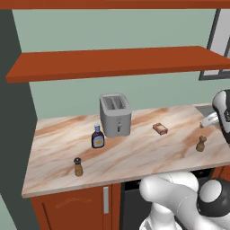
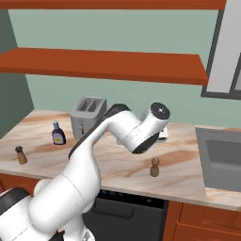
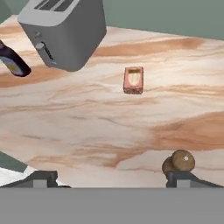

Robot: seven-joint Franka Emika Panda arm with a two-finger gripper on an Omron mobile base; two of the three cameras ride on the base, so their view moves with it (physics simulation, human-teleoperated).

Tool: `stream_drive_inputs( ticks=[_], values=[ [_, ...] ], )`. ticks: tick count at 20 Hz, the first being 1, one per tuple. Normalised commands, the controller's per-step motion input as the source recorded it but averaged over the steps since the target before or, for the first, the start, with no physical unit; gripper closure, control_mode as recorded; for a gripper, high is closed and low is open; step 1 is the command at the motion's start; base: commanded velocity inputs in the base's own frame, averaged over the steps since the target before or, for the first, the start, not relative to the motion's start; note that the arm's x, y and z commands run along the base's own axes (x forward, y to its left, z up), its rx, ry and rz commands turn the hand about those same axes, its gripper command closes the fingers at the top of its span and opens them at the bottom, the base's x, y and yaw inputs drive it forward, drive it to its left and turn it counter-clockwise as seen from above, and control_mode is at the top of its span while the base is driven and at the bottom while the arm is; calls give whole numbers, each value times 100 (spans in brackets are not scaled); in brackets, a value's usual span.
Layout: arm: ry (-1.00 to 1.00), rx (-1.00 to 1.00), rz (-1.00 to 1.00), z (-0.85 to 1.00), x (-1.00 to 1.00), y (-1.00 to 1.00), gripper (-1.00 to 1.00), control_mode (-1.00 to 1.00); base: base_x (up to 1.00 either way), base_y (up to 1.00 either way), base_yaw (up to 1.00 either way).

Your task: There are various items on the counter. Only move the condiments/shakers into the cabinet.

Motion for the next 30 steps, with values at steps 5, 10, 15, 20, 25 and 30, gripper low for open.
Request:
stream_drive_inputs(
  ticks=[5,10,15,20,25,30],
  values=[
    [-17,6,34,-17,-36,-65,-100,-100,0,0,0],
    [-18,11,35,-22,-34,-46,-100,-100,0,0,0],
    [-24,13,39,-38,-17,-30,-100,-100,0,0,0],
    [-24,14,33,-37,2,-1,-100,-100,0,0,0],
    [-8,5,9,-20,24,1,-100,-100,0,0,0],
    [3,-4,0,-14,33,0,-100,-100,0,0,0]
  ],
)
